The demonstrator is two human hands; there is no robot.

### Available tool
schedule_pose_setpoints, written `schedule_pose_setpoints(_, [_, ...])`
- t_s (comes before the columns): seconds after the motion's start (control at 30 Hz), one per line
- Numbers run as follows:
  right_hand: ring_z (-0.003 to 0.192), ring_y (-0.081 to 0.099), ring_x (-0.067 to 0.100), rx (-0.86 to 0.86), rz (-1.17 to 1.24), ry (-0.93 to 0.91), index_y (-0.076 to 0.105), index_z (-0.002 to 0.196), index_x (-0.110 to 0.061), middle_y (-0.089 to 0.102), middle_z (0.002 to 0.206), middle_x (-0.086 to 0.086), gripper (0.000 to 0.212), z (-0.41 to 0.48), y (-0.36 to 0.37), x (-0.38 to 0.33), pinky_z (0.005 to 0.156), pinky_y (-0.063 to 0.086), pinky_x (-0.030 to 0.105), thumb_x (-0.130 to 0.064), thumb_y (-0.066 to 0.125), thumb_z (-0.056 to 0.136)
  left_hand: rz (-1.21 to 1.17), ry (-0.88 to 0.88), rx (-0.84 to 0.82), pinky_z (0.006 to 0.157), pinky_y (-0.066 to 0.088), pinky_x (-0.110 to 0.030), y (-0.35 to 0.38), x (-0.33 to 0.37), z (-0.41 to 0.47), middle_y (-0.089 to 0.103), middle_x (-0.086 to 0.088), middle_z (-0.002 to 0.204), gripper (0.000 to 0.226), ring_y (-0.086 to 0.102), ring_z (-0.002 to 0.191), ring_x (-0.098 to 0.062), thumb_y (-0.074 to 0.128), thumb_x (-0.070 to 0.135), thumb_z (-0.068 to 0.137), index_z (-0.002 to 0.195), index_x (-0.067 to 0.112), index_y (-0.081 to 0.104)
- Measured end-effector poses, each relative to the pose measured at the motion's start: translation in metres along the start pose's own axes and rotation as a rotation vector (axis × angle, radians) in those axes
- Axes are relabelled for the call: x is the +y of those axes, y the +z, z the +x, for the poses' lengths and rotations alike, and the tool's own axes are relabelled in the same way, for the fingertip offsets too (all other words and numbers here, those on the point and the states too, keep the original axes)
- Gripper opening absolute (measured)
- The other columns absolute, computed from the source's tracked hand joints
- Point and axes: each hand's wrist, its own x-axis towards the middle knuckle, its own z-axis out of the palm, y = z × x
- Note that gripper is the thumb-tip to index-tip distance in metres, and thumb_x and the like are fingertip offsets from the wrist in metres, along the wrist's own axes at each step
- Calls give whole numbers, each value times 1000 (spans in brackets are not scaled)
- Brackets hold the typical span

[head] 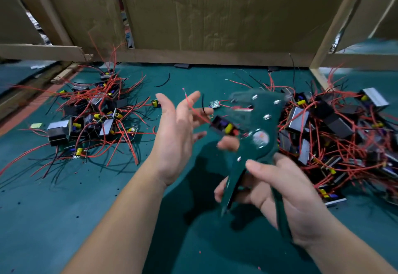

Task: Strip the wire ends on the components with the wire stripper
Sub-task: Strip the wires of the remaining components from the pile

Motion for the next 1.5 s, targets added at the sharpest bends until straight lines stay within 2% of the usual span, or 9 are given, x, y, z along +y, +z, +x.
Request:
schedule_pose_setpoints(0.1, [72, 65, 41, 98, 36, -237, 58, 115, -10, 68, 89, 15, 38, 2, -9, -17, 73, 51, 63, -14, 56, 77, 411, 163, 220, 112, 26, -35, -10, -4, 0, 51, 1, 129, 67, 40, 128, -10, 2, 60, 94, 138, 27, 41])
schedule_pose_setpoints(0.27, [72, 66, 44, 152, 106, -244, 46, 105, -10, 58, 82, 7, 36, 4, -20, -36, 73, 53, 58, -18, 61, 72, 1225, 67, 510, 113, 14, -39, -36, -15, 5, 31, -10, 148, 44, 19, 139, -23, 51, 34, 89, 133, 27, 50])
schedule_pose_setpoints(0.4, [72, 65, 46, 129, 97, -200, 48, 107, -10, 58, 113, 14, 47, 2, -20, -34, 73, 53, 59, -19, 71, 66, 1376, -226, 565, 115, 2, -46, -41, -18, 6, 13, -17, 156, 56, 3, 144, -35, 51, 18, 85, 138, 29, 40])
schedule_pose_setpoints(0.53, [70, 66, 45, 77, 65, -137, 48, 128, -13, 54, 137, 14, 82, 3, -15, -28, 71, 54, 58, -27, 83, 55, 1568, -274, 545, 109, 19, -47, -54, -17, 4, 30, -12, 148, 60, 22, 136, -36, 51, 11, 82, 138, 29, 39])
schedule_pose_setpoints(0.87, [72, 64, 46, -7, 44, -90, 47, 138, -19, 54, 134, 19, 98, 0, -8, -21, 75, 51, 62, -32, 88, 50, 911, 153, 398, 72, 46, -8, -76, 2, 5, 67, 6, 86, 22, 63, 74, -7, 65, 12, 87, 108, 17, 66])
schedule_pose_setpoints(0.93, [73, 64, 46, -11, 50, -82, 47, 138, -19, 53, 134, 21, 98, 0, -9, -21, 75, 51, 62, -31, 88, 50, 792, 192, 332, 79, 51, -22, -68, 2, 4, 67, 8, 88, 21, 64, 81, -9, 64, 22, 89, 110, 20, 65])
schedule_pose_setpoints(1.03, [72, 64, 46, -14, 58, -78, 49, 137, -19, 54, 133, 22, 96, 0, -9, -22, 73, 53, 60, -31, 88, 50, 1155, 252, 666, 97, 36, -33, -72, -2, 6, 59, -2, 116, 26, 50, 112, -22, 54, 17, 92, 117, 18, 62])
schedule_pose_setpoints(1.17, [73, 64, 46, -16, 54, -72, 50, 137, -20, 54, 132, 24, 95, -1, -9, -23, 74, 52, 60, -32, 87, 50, 1282, -233, 875, 103, 28, -43, -83, 3, 4, 40, -17, 139, 45, 33, 128, -37, 53, 22, 91, 134, 18, 42])
schedule_pose_setpoints(1.5, [73, 63, 47, -18, 66, -27, 49, 137, -20, 54, 128, 30, 98, -1, -8, -19, 74, 52, 61, -30, 88, 47, 1062, -36, 856, 99, 37, -41, -91, 2, 6, 64, -2, 111, 45, 47, 115, -29, 62, 24, 85, 126, 19, 46])
